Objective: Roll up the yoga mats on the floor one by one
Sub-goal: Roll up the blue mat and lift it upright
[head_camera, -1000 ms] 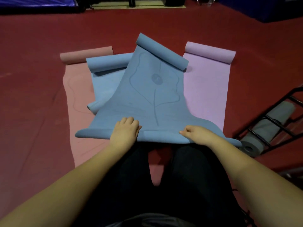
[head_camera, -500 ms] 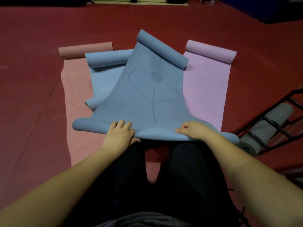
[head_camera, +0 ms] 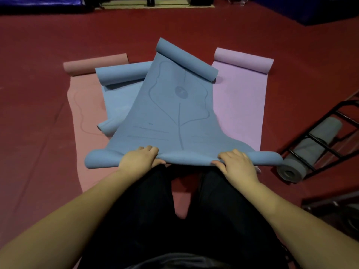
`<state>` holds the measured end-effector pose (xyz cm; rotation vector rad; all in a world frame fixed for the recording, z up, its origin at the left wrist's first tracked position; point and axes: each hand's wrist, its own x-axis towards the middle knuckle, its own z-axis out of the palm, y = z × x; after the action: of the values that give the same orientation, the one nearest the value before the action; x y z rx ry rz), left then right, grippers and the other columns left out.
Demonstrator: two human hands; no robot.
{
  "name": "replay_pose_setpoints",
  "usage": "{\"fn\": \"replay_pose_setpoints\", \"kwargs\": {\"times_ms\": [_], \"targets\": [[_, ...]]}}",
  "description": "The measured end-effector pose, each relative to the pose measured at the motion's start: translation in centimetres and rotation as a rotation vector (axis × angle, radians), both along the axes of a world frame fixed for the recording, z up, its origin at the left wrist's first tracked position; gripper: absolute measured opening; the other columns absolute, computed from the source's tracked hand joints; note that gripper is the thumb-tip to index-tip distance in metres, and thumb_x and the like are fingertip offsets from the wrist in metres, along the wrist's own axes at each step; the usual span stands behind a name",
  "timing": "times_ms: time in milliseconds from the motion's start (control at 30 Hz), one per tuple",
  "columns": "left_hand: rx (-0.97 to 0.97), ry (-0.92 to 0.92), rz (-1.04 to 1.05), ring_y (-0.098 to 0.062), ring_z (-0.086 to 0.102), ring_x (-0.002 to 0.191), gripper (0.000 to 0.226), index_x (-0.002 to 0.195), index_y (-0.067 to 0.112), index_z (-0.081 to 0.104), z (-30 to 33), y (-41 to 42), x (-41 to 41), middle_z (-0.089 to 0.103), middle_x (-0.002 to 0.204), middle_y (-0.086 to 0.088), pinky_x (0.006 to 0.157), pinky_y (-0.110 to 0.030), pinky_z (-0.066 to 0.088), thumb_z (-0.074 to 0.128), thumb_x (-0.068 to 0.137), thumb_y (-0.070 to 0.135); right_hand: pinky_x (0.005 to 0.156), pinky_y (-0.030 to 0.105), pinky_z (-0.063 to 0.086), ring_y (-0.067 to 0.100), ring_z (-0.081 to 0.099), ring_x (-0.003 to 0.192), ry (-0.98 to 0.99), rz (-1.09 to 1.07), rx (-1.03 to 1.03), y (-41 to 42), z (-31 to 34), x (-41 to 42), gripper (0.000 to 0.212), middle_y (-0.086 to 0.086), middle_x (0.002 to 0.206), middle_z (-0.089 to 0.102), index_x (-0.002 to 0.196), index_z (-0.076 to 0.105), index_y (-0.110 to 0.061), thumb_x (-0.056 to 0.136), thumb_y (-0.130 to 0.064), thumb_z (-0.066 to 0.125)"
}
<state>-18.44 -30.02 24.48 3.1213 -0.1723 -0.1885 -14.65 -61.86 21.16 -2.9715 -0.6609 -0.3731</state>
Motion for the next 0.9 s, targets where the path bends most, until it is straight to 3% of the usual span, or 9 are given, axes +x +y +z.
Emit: {"fn": "replay_pose_setpoints", "kwargs": {"times_ms": [100,200,300,433,533,600,700,800,900], "targets": [[-0.035,0.025,0.033,-0.03,0.058,0.105,0.047,0.106,0.018,0.053,0.4,-0.2,0.4,0.056,0.112,-0.005,0.076,-0.041,0.043,0.031,0.099,0.059,0.069,0.039,0.043,0.03,0.059,0.08,0.102,-0.091,0.015,0.9,0.5,0.3,0.054,0.003,0.076,0.061,0.076,0.067,-0.017,0.091,-0.053,0.03],[0.013,0.022,0.059,-0.03,0.061,0.105,0.046,0.119,0.024,0.059,1.9,-0.7,0.9,0.059,0.113,-0.005,0.081,-0.041,0.047,0.027,0.103,0.053,0.082,0.04,0.047,0.031,0.061,0.099,0.252,-0.157,-0.07,1.7,1.8,1.2,0.054,0.007,0.098,0.065,0.097,0.07,-0.016,0.101,-0.049,0.028],[0.087,0.031,0.039,-0.031,0.06,0.109,0.041,0.138,0.025,0.05,3.4,-1.1,1.5,0.06,0.12,-0.007,0.083,-0.04,0.048,0.028,0.107,0.039,0.091,0.038,0.047,0.031,0.06,0.11,0.448,-0.186,-0.077,1.5,3.8,2.8,0.05,0.01,0.119,0.065,0.113,0.068,-0.019,0.104,-0.048,0.029],[0.023,0.192,0.177,-0.032,0.06,0.11,0.062,0.108,0.011,0.067,4.1,-0.7,2.1,0.065,0.118,-0.013,0.091,-0.037,0.043,0.018,0.105,0.05,0.102,0.034,0.039,0.031,0.053,0.124,0.741,-0.168,-0.093,1.4,6.4,3.6,0.057,0.017,0.136,0.057,0.127,0.063,-0.012,0.104,-0.051,0.029],[0.082,0.342,0.132,-0.032,0.056,0.117,0.059,0.123,0.009,0.061,3.5,-1.2,1.3,0.061,0.126,-0.015,0.1,-0.039,0.041,0.017,0.107,0.046,0.105,0.032,0.035,0.03,0.048,0.13,0.877,-0.171,-0.167,1.8,6.1,3.2,0.063,0.013,0.144,0.051,0.136,0.058,-0.014,0.103,-0.056,0.027],[0.116,0.355,0.085,-0.03,0.056,0.117,0.052,0.135,0.014,0.052,3.3,-1.3,0.5,0.06,0.127,-0.013,0.1,-0.039,0.042,0.019,0.108,0.042,0.1,0.033,0.038,0.03,0.053,0.124,0.828,-0.167,-0.171,1.7,5.5,2.7,0.062,0.013,0.136,0.058,0.126,0.064,-0.014,0.102,-0.057,0.026],[0.14,0.293,0.08,-0.03,0.06,0.11,0.047,0.136,0.018,0.051,2.6,-1.0,-0.5,0.063,0.12,-0.009,0.092,-0.038,0.048,0.022,0.108,0.043,0.083,0.034,0.044,0.028,0.061,0.104,0.64,-0.174,-0.13,1.0,4.6,1.1,0.056,0.01,0.112,0.069,0.091,0.069,-0.021,0.101,-0.058,0.028],[0.18,0.186,0.029,-0.03,0.061,0.106,0.045,0.151,0.023,0.03,1.6,-0.9,-1.7,0.06,0.121,-0.007,0.074,-0.038,0.045,0.025,0.108,0.038,0.078,0.033,0.045,0.027,0.062,0.099,0.563,-0.191,-0.159,0.7,3.9,0.1,0.055,0.005,0.103,0.069,0.085,0.067,-0.022,0.101,-0.057,0.027],[0.161,0.168,0.117,-0.029,0.063,0.1,0.045,0.138,0.019,0.048,1.9,-0.7,-1.2,0.064,0.112,-0.007,0.07,-0.035,0.042,0.022,0.108,0.039,0.081,0.034,0.046,0.027,0.062,0.1,0.636,-0.232,-0.081,0.6,4.6,0.4,0.055,0.005,0.096,0.068,0.076,0.061,-0.023,0.101,-0.058,0.026]]}}
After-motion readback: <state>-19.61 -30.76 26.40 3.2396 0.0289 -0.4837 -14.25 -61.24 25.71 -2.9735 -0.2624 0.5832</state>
